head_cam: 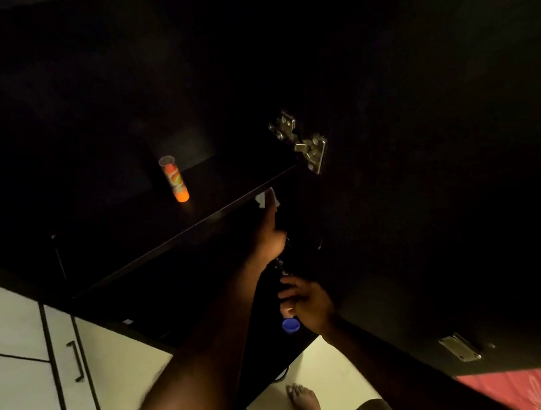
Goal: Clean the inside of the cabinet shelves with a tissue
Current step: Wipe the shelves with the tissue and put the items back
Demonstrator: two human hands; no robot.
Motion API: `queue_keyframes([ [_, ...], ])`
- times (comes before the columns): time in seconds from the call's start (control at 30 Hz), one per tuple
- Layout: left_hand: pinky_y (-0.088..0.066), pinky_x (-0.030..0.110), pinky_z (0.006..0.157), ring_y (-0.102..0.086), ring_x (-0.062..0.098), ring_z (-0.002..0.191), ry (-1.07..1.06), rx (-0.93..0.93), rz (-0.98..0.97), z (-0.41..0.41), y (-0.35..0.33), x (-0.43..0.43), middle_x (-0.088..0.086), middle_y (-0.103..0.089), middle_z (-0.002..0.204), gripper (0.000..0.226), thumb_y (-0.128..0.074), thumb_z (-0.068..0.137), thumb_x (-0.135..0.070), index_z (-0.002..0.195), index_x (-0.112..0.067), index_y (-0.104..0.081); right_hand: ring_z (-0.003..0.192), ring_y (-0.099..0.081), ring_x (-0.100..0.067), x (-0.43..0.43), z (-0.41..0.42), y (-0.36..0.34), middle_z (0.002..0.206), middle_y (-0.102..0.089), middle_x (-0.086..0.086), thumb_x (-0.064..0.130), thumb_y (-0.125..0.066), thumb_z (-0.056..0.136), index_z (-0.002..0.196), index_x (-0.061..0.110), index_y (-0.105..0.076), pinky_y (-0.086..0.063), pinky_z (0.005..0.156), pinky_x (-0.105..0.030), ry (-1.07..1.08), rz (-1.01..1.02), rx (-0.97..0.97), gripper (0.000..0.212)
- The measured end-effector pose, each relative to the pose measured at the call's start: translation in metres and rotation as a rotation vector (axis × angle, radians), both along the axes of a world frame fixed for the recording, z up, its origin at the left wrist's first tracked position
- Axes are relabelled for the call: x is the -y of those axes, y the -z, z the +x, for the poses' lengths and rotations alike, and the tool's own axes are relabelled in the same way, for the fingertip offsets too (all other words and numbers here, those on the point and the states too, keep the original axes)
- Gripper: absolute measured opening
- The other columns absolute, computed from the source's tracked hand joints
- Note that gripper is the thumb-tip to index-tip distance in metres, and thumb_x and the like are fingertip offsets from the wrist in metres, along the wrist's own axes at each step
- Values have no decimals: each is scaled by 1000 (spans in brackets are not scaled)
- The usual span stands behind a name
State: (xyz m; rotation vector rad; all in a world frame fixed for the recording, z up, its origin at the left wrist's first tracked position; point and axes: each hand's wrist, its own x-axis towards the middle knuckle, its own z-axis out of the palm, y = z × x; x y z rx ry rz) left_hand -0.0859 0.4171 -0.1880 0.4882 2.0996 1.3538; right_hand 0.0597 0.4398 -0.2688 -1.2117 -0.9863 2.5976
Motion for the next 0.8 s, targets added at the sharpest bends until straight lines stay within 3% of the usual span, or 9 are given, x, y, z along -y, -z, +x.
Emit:
queue_keyframes([
  [0.07,-44,20,97,-57,-4,110,-14,105,38,7,18,0,-13,-47,143,42,-46,105,-35,145,-41,-39,50,-61,-19,1,-1,-3,67,-65,-14,13,-23,102,106,-2,-57,-48,48,-23,-16,-19,-28,38],
  [0.13,-43,11,89,-52,-4,116,-2,152,104,12,31,1,-14,-45,138,46,-43,105,-13,149,-28,-39,51,-61,-20,1,-2,-1,69,-66,-15,12,-23,103,108,-1,-58,-47,48,-23,-23,18,-4,38],
  [0.2,-51,18,82,-61,15,111,-146,181,126,13,32,-3,4,-62,126,30,-56,100,-16,130,-15,-61,53,-64,-20,-2,-2,-3,71,-69,-13,9,-23,103,112,-1,-57,-49,48,-22,-44,88,7,37],
  [0.27,-54,27,87,-65,21,101,-268,195,122,10,36,-10,6,-67,114,26,-71,89,-12,115,-14,-70,55,-64,-18,-7,-4,-10,75,-68,-11,5,-27,101,115,0,-55,-48,51,-22,-67,153,-21,32],
  [0.4,-53,37,98,-68,17,103,-347,117,52,20,28,-1,-3,-74,109,24,-79,83,-20,105,-26,-76,70,-59,-16,-14,-9,-26,82,-66,-5,11,-38,94,112,6,-56,-44,66,-23,40,175,-188,25],
  [0.5,-54,27,92,-70,8,94,-375,-5,66,39,20,29,-8,-76,97,14,-75,85,-34,97,-27,-78,93,-62,-14,-15,-18,-28,108,-63,-4,4,-37,102,128,8,-51,-51,76,-20,74,295,-211,30],
  [0.6,-54,26,88,-71,6,91,-394,-88,64,50,25,64,-11,-76,94,25,-69,78,-43,96,-29,-78,103,-61,-15,-5,-25,-27,123,-57,-1,-9,-46,95,136,17,-45,-52,82,-20,-77,525,-189,49],
  [0.7,-56,38,91,-71,8,91,-363,-38,115,53,27,86,-8,-76,92,8,-75,82,-31,89,-34,-74,115,-63,-13,9,-34,-19,126,-64,6,-5,-66,86,136,21,-53,-51,97,-28,-324,863,-196,57],
  [0.8,-57,36,89,-72,9,90,-403,-92,160,56,19,99,-10,-76,91,13,-78,81,-29,91,-37,-76,115,-64,-16,19,-44,-25,121,-68,2,-5,-66,86,128,15,-60,-51,97,-30,-320,826,-292,46],
])
